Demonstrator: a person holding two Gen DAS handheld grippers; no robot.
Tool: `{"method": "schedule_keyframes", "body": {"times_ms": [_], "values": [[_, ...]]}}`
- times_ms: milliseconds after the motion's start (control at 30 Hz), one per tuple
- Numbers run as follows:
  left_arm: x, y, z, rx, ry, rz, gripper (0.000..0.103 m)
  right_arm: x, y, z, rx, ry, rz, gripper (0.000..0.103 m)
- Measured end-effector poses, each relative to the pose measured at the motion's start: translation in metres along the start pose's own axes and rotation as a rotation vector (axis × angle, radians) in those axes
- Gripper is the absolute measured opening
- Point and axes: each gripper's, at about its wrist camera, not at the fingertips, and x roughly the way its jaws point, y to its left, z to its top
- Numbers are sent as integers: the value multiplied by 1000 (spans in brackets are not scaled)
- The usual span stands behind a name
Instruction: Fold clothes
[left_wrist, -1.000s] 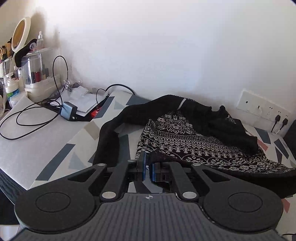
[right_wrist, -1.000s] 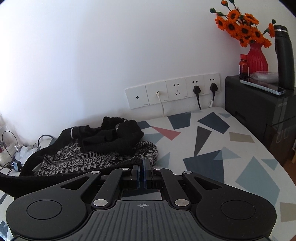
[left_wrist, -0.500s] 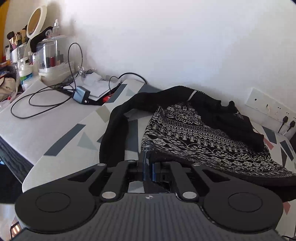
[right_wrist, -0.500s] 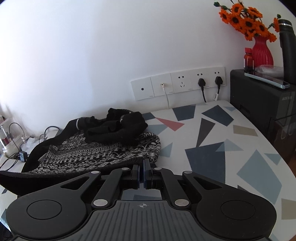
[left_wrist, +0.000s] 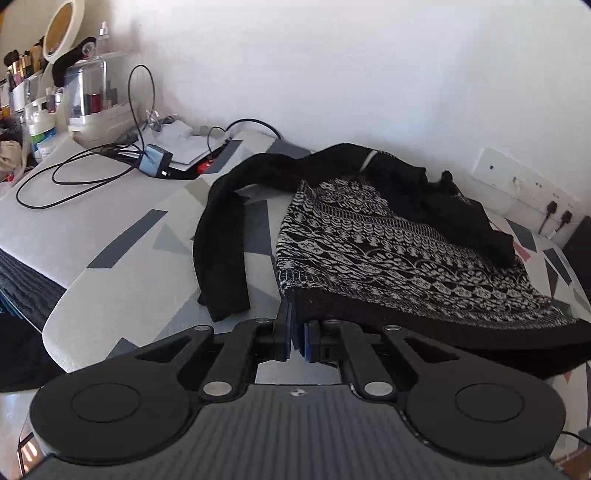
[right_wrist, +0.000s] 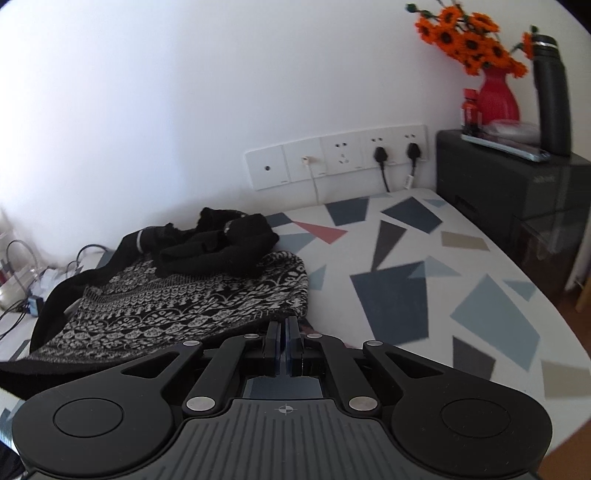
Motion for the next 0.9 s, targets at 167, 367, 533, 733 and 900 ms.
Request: {"method": "schedule_keyframes", "body": {"times_ms": [167,367,533,733,900], "values": [[-1,15,-12,25,24,-33,7,-8,6,-15,6,2,-82,0],[10,34,-30,22,80,-65,6,-12,-10,-40,101,43,-184,0],[11,39,-38,45,84,-87,6,-14,-10,-66,139,104,-197,4],[10,43,-47,81,80,-95,6,-4,3,-86,137,168,-175,25],[7,46,-50,94,72,-86,6,18,15,-89,117,199,-157,35]]}}
